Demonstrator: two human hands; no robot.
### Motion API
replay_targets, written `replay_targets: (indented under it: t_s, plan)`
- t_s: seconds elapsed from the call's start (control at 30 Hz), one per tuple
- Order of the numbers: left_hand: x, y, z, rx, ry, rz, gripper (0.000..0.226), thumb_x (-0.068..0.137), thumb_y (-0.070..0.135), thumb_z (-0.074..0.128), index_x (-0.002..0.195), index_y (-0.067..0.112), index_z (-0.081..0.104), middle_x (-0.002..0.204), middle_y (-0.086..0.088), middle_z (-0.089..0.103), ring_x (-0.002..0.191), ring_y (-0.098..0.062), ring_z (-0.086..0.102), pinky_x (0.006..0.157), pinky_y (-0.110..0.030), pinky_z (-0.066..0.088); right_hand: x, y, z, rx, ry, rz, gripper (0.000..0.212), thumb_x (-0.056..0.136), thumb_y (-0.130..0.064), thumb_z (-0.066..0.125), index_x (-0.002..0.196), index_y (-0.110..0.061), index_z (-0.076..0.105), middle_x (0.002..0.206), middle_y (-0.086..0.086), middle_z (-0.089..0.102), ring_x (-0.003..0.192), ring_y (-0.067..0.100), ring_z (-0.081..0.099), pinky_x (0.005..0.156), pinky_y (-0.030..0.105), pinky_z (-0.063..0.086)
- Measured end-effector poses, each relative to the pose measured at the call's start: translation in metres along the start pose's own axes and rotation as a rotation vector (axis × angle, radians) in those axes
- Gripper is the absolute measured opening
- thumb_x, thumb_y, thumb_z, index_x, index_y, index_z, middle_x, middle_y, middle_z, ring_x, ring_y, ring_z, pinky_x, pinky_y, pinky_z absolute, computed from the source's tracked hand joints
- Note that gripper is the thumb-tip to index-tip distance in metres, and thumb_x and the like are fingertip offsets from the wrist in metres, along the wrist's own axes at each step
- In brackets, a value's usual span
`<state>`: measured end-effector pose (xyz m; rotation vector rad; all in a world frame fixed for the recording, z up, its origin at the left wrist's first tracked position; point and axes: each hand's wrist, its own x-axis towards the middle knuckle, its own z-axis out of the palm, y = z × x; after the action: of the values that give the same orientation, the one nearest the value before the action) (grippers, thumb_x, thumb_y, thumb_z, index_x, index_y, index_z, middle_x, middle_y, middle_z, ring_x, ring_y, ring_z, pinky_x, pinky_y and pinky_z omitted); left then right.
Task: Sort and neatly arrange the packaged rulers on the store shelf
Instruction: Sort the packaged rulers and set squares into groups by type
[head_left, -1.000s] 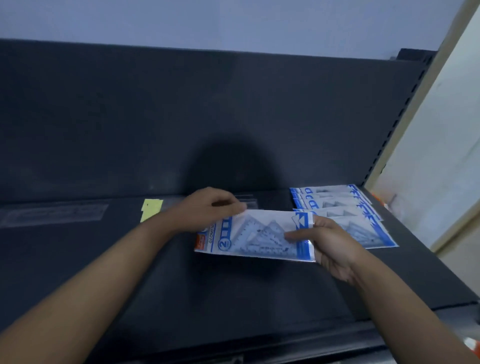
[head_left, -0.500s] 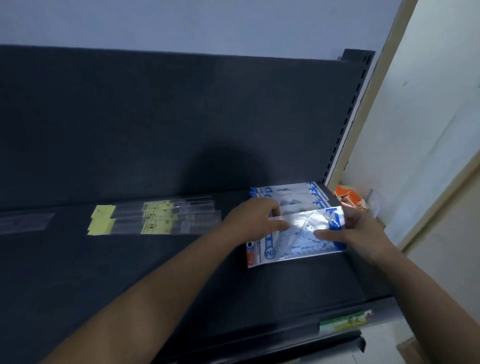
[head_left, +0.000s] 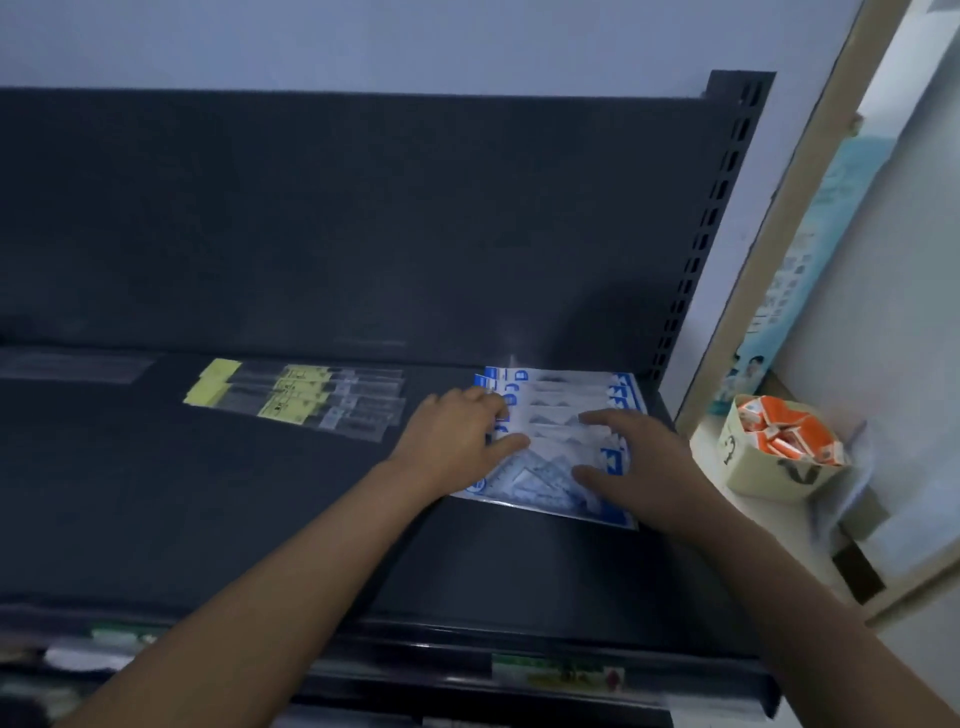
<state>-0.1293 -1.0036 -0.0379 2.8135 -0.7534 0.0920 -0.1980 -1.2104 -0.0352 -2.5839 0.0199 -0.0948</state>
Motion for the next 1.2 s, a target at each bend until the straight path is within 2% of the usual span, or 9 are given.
replay_targets:
  t_s: [0.13, 0.27, 0.4, 0.57, 0.77, 0.87, 1.03, 1.1, 1.2]
  plan:
    - [-0.029, -0.016, -0.019, 0.107, 0.066, -0.071, 0.061, 0.090, 0.068, 0.037, 0.126, 0.022, 0.053, 0.124, 0.003, 0.057, 0.115, -0.019, 0.050, 0.100, -0.033, 0.032, 0.012, -0.036, 0.015, -0.059, 0.050, -0.162, 0.050, 0.084, -0.039, 0.065, 0.131, -0.029, 0.049, 0.135, -0.009, 0.051, 0.128, 0.014, 0.043, 0.110, 0.035, 0.025]
    - [-0.075, -0.055, -0.052, 0.219, 0.100, -0.184, 0.072, 0.089, 0.072, 0.029, 0.139, 0.021, 0.042, 0.138, 0.000, 0.050, 0.127, -0.021, 0.043, 0.106, -0.035, 0.027, 0.016, -0.098, 0.040, -0.063, 0.018, -0.330, 0.049, 0.087, -0.037, 0.062, 0.133, -0.027, 0.049, 0.136, -0.008, 0.051, 0.128, 0.015, 0.044, 0.109, 0.033, 0.027]
    - [-0.136, -0.116, -0.087, 0.329, 0.120, -0.318, 0.080, 0.086, 0.076, 0.020, 0.140, 0.019, 0.040, 0.143, -0.001, 0.045, 0.131, -0.022, 0.039, 0.107, -0.036, 0.027, 0.018, -0.180, 0.075, -0.097, -0.014, -0.463, 0.051, 0.089, -0.041, 0.058, 0.136, -0.026, 0.046, 0.138, -0.004, 0.050, 0.127, 0.019, 0.045, 0.106, 0.037, 0.033]
    - [-0.228, -0.216, -0.128, 0.368, 0.129, -0.463, 0.084, 0.083, 0.079, 0.018, 0.142, 0.021, 0.036, 0.144, 0.000, 0.042, 0.133, -0.021, 0.035, 0.107, -0.036, 0.026, 0.005, -0.303, 0.142, -0.014, 0.047, -0.603, 0.048, 0.089, -0.034, 0.062, 0.132, -0.017, 0.052, 0.132, 0.000, 0.056, 0.124, 0.022, 0.049, 0.105, 0.040, 0.034]
    - [-0.339, -0.341, -0.165, 0.406, 0.095, -0.650, 0.087, 0.083, 0.080, 0.017, 0.145, 0.020, 0.030, 0.147, -0.001, 0.038, 0.135, -0.022, 0.032, 0.106, -0.037, 0.025, -0.004, -0.451, 0.229, 0.069, -0.003, -0.687, 0.047, 0.091, -0.040, 0.055, 0.135, -0.025, 0.047, 0.135, -0.009, 0.051, 0.122, 0.014, 0.048, 0.104, 0.033, 0.034]
    - [-0.377, -0.393, -0.179, 0.410, 0.060, -0.708, 0.087, 0.083, 0.080, 0.020, 0.145, 0.020, 0.030, 0.146, -0.001, 0.039, 0.135, -0.023, 0.032, 0.107, -0.038, 0.026, -0.008, -0.507, 0.263, 0.113, -0.071, -0.710, 0.045, 0.090, -0.037, 0.059, 0.132, -0.022, 0.050, 0.131, -0.006, 0.054, 0.120, 0.014, 0.050, 0.102, 0.034, 0.038]
    - [-0.407, -0.474, -0.192, 0.398, 0.014, -0.780, 0.087, 0.083, 0.080, 0.023, 0.146, 0.020, 0.029, 0.148, -0.002, 0.038, 0.137, -0.023, 0.030, 0.109, -0.040, 0.025, 0.011, -0.567, 0.311, 0.143, -0.152, -0.695, 0.042, 0.089, -0.034, 0.063, 0.128, -0.021, 0.055, 0.120, -0.004, 0.060, 0.106, 0.014, 0.058, 0.088, 0.028, 0.046]
    - [-0.409, -0.504, -0.192, 0.386, -0.006, -0.802, 0.086, 0.084, 0.079, 0.024, 0.146, 0.019, 0.031, 0.148, -0.002, 0.038, 0.137, -0.024, 0.031, 0.109, -0.040, 0.026, 0.027, -0.587, 0.332, 0.097, -0.217, -0.697, 0.043, 0.089, -0.036, 0.062, 0.130, -0.024, 0.053, 0.123, -0.005, 0.059, 0.104, 0.014, 0.059, 0.088, 0.029, 0.047]
    - [-0.406, -0.549, -0.193, 0.377, -0.031, -0.817, 0.084, 0.085, 0.078, 0.025, 0.145, 0.020, 0.032, 0.149, -0.002, 0.037, 0.137, -0.024, 0.030, 0.109, -0.041, 0.025, 0.058, -0.618, 0.364, 0.056, -0.278, -0.711, 0.045, 0.090, -0.038, 0.060, 0.132, -0.025, 0.051, 0.132, -0.007, 0.054, 0.115, 0.012, 0.053, 0.093, 0.026, 0.043]
